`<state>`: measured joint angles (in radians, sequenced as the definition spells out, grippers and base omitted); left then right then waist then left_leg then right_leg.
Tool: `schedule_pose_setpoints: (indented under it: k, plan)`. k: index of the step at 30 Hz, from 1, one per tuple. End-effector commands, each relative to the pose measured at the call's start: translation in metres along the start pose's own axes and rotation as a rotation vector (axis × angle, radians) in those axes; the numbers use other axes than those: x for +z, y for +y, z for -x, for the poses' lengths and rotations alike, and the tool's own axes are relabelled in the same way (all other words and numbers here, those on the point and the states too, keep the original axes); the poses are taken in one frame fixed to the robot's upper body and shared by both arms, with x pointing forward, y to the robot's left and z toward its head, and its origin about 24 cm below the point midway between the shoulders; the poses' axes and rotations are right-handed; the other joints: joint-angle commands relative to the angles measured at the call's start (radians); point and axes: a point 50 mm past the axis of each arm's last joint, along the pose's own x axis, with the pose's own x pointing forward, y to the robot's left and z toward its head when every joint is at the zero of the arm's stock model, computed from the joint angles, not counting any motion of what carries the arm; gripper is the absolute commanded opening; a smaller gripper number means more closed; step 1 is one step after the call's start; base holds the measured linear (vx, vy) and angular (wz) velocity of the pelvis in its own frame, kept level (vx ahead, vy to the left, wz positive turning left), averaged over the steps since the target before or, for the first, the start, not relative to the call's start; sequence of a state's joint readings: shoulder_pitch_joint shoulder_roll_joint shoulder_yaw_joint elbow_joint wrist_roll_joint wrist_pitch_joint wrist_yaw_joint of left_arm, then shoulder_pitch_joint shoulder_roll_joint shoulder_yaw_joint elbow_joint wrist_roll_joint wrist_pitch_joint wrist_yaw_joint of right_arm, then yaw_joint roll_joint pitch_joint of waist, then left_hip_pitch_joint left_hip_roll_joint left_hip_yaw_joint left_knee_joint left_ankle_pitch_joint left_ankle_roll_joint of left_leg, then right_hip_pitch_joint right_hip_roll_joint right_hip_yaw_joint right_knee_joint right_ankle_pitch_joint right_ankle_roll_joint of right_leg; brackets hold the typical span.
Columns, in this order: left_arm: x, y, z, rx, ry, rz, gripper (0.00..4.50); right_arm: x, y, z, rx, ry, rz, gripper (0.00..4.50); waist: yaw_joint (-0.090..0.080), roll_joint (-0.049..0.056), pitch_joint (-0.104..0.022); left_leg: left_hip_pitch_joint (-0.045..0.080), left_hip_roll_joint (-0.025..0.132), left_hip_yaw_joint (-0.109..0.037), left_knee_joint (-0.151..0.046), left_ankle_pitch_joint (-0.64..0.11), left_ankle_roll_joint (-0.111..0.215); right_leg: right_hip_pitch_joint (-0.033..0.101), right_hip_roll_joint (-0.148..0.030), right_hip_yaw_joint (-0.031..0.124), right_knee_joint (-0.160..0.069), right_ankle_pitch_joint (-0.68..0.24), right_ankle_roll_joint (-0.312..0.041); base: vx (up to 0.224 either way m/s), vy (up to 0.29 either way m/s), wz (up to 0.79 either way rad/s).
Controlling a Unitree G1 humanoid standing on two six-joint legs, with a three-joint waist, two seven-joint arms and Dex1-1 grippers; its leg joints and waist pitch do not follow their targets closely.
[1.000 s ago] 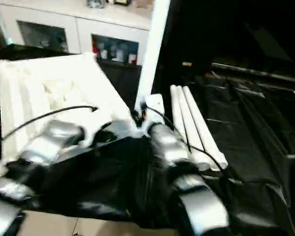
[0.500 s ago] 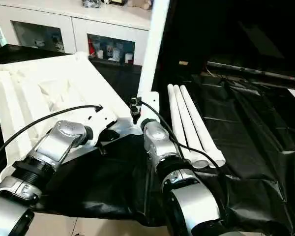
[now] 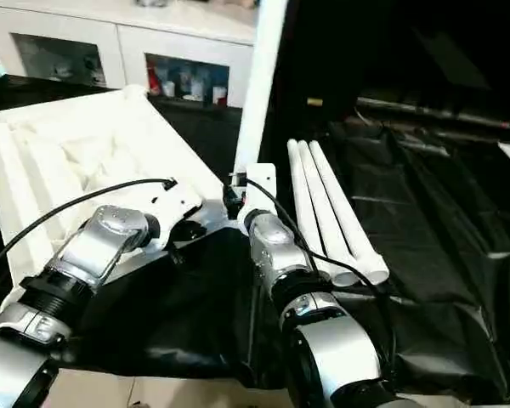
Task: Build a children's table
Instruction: Rotate leg to tighten
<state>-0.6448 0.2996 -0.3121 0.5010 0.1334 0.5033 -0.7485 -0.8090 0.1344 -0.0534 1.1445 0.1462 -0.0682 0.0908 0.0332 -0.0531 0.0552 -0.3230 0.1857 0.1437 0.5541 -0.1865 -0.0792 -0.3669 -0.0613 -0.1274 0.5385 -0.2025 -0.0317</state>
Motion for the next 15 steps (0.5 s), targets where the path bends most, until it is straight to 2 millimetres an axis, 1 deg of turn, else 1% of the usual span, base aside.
schedule_pose_setpoints:
  k: [1, 2, 3, 4, 5, 6, 7, 8, 9, 10, 11, 12, 13, 14, 15]
  plan:
    - [0.007, 0.001, -0.001, 0.025, -0.009, -0.038, 0.00, -0.031, 0.029, 0.003, 0.099, 0.133, -0.055, 3.36, -0.012, 0.021, -0.023, 0.027, 0.049, -0.038, -0.081, -0.669, -0.030, -0.014, -0.115, 0.040, -0.114, -0.701, -0.001, 0.000, 0.000, 0.00]
    - [0.007, 0.002, -0.001, 0.024, -0.010, -0.039, 0.00, -0.030, 0.029, 0.003, 0.101, 0.130, -0.054, 3.55, -0.012, 0.023, -0.022, 0.026, 0.050, -0.039, -0.082, -0.667, -0.030, -0.012, -0.116, 0.040, -0.113, -0.698, -0.002, 0.000, 0.000, 0.00]
    - [0.007, 0.002, 0.000, 0.018, -0.023, -0.048, 0.00, -0.025, 0.027, 0.003, 0.119, 0.106, -0.054, 3.62, -0.011, 0.025, -0.028, 0.006, 0.056, -0.042, -0.091, -0.628, -0.032, 0.005, -0.120, 0.054, -0.095, -0.634, -0.020, 0.000, 0.000, 0.00]
    - [0.008, 0.002, 0.001, 0.013, -0.030, -0.054, 0.00, -0.024, 0.026, 0.002, 0.127, 0.097, -0.049, 3.66, -0.009, 0.024, -0.028, 0.001, 0.057, -0.040, -0.093, -0.605, -0.032, 0.004, -0.121, 0.060, -0.092, -0.611, -0.031, 0.000, 0.000, 0.00]
    - [0.008, 0.001, 0.002, -0.004, -0.052, -0.071, 0.00, -0.017, 0.022, 0.002, 0.150, 0.059, -0.013, 3.66, -0.006, 0.023, -0.031, 0.000, 0.056, -0.037, -0.091, -0.578, -0.031, 0.001, -0.121, 0.065, -0.088, -0.584, -0.042, 0.000, 0.000, 0.00]
    - [0.008, 0.000, 0.005, -0.029, -0.075, -0.094, 0.00, -0.010, 0.016, 0.003, 0.182, 0.013, 0.034, 3.84, -0.002, 0.023, -0.035, -0.002, 0.056, -0.029, -0.089, -0.518, -0.025, -0.001, -0.124, 0.075, -0.083, -0.532, -0.068, 0.000, 0.000, 0.00]
    - [0.008, 0.000, 0.005, -0.030, -0.076, -0.095, 0.00, -0.009, 0.015, 0.003, 0.184, 0.010, 0.037, 3.97, -0.001, 0.020, -0.038, -0.012, 0.057, -0.026, -0.089, -0.471, -0.019, 0.006, -0.124, 0.080, -0.076, -0.492, -0.082, 0.000, 0.000, 0.00]
    - [0.007, -0.002, 0.009, -0.068, -0.101, -0.133, 0.00, -0.002, 0.007, 0.006, 0.224, -0.031, 0.075, 4.06, 0.006, 0.021, -0.042, -0.020, 0.062, -0.017, -0.088, -0.377, -0.012, 0.010, -0.122, 0.087, -0.064, -0.385, -0.113, 0.000, 0.000, 0.00]
    - [0.005, -0.002, 0.010, -0.076, -0.098, -0.137, 0.00, 0.001, 0.003, 0.007, 0.243, -0.049, 0.086, 4.10, 0.008, 0.014, -0.047, -0.021, 0.064, -0.007, -0.084, -0.303, -0.001, 0.012, -0.113, 0.088, -0.048, -0.284, -0.140, 0.000, 0.000, 0.00]
    - [0.004, -0.002, 0.011, -0.089, -0.104, -0.158, 0.00, 0.003, -0.002, 0.010, 0.273, -0.064, 0.099, 4.10, 0.010, 0.012, -0.049, -0.023, 0.063, 0.001, -0.079, -0.254, 0.017, 0.013, -0.109, 0.091, -0.037, -0.221, -0.161, 0.000, 0.000, 0.00]
    - [0.003, -0.003, 0.013, -0.111, -0.111, -0.169, 0.00, 0.006, -0.007, 0.014, 0.316, -0.080, 0.117, 4.10, 0.009, 0.007, -0.050, -0.026, 0.063, 0.005, -0.077, -0.246, 0.023, 0.014, -0.106, 0.092, -0.034, -0.219, -0.168, 0.055, -0.040, 0.03]
    - [0.000, -0.005, 0.015, -0.138, -0.115, -0.178, 0.00, 0.009, -0.015, 0.021, 0.378, -0.094, 0.151, 4.10, 0.020, 0.006, -0.049, -0.015, 0.058, 0.019, -0.066, -0.254, 0.035, 0.000, -0.101, 0.101, -0.037, -0.250, -0.171, 0.073, -0.053, 0.09]
    - [-0.001, -0.006, 0.017, -0.164, -0.125, -0.193, 0.00, 0.011, -0.020, 0.026, 0.423, -0.096, 0.178, 4.10, 0.023, 0.006, -0.051, -0.018, 0.055, 0.023, -0.063, -0.232, 0.044, 0.005, -0.099, 0.104, -0.033, -0.223, -0.174, 0.073, -0.053, 0.09]
    - [-0.005, -0.009, 0.020, -0.206, -0.126, -0.198, 0.00, 0.012, -0.028, 0.036, 0.494, -0.089, 0.235, 4.10, 0.026, 0.005, -0.056, -0.021, 0.056, 0.024, -0.060, -0.200, 0.051, 0.011, -0.100, 0.105, -0.024, -0.178, -0.182, 0.087, -0.049, 0.10]
    - [-0.007, -0.010, 0.021, -0.217, -0.124, -0.198, 0.00, 0.012, -0.031, 0.039, 0.516, -0.085, 0.254, 4.10, 0.036, 0.002, -0.062, -0.027, 0.056, 0.026, -0.054, -0.106, 0.076, 0.020, -0.093, 0.105, -0.003, -0.036, -0.193, 0.092, -0.037, 0.06]
